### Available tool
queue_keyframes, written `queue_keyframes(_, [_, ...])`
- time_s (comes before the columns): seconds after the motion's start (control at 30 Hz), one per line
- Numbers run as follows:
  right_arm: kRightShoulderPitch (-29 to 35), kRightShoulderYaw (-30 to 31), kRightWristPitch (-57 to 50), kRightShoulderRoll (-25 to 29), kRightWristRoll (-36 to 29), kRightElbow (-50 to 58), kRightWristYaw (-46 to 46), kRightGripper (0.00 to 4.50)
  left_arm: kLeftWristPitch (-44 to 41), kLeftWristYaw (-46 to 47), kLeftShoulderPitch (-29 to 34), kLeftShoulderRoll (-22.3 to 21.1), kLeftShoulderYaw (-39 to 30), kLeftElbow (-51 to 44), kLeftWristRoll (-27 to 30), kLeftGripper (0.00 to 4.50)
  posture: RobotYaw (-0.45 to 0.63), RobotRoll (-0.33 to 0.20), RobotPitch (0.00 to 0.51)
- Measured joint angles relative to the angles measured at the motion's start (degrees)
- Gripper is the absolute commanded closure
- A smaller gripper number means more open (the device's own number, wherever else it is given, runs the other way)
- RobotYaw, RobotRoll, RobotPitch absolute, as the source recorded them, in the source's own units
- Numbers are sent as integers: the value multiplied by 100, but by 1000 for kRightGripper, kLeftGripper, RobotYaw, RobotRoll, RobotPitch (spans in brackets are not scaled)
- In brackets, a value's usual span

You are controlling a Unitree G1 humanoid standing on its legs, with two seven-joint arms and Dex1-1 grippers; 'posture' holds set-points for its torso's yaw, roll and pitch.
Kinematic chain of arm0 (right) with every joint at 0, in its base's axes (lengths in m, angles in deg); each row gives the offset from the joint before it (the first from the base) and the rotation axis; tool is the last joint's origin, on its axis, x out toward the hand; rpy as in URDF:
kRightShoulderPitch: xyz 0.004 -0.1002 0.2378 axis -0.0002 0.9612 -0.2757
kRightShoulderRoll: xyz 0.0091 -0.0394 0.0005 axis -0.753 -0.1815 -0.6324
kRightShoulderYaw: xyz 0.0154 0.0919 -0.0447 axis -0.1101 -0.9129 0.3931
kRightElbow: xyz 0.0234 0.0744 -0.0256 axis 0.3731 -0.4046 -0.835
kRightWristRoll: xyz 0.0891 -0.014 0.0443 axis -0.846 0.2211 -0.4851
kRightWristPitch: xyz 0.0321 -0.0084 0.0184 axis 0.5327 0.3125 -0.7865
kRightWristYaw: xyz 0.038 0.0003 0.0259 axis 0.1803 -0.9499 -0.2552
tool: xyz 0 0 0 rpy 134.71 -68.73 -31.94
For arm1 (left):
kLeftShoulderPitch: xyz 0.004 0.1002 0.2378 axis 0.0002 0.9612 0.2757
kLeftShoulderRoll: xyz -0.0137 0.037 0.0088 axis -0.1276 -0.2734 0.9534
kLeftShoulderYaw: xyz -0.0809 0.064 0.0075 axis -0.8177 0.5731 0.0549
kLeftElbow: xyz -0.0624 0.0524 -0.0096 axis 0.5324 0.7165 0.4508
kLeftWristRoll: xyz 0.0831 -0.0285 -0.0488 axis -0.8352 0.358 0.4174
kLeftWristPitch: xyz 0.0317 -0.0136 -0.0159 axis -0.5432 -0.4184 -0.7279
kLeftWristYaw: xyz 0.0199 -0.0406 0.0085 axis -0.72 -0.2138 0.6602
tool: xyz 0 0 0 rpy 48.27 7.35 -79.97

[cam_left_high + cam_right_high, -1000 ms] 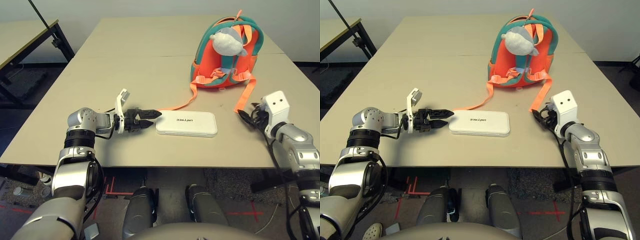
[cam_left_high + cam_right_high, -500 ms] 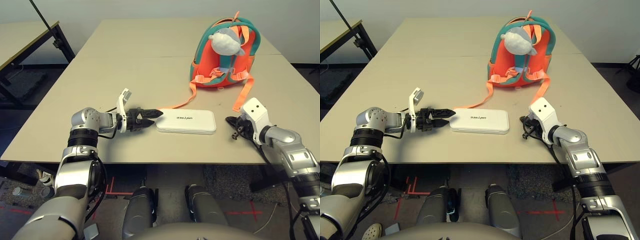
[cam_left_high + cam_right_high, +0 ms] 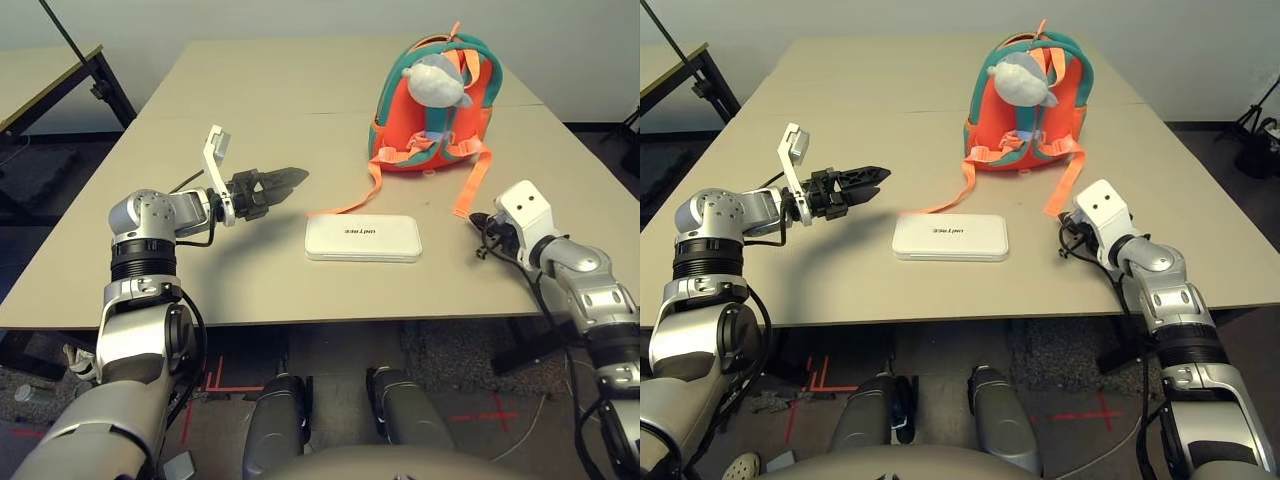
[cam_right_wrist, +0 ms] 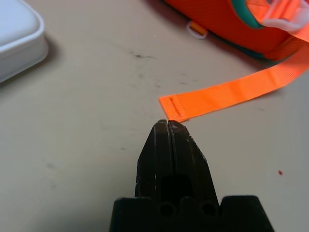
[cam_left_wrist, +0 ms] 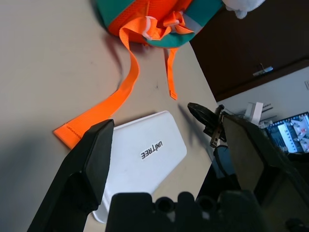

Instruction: Put the pencil case into the backpack and zip it.

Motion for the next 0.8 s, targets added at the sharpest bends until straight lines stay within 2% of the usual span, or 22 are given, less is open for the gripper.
queue_keyframes(0.2, [-65,54,377,163,85,-287,502,4476,-204,120,120,90,-17,-283,31,0,-180,0,100])
queue_keyframes(0.43, [-562,76,741,152,174,-844,689,4476,-467,364,422,320,-100,-638,88,0,-163,0,102])
queue_keyframes(0.67, [-1102,80,792,-1,170,-1391,851,4476,-792,626,498,345,-303,-569,94,0,-140,0,93])
queue_keyframes(0.8, [-1203,79,799,-3,168,-1577,980,4476,-825,635,718,415,-281,-440,79,0,-140,0,91])
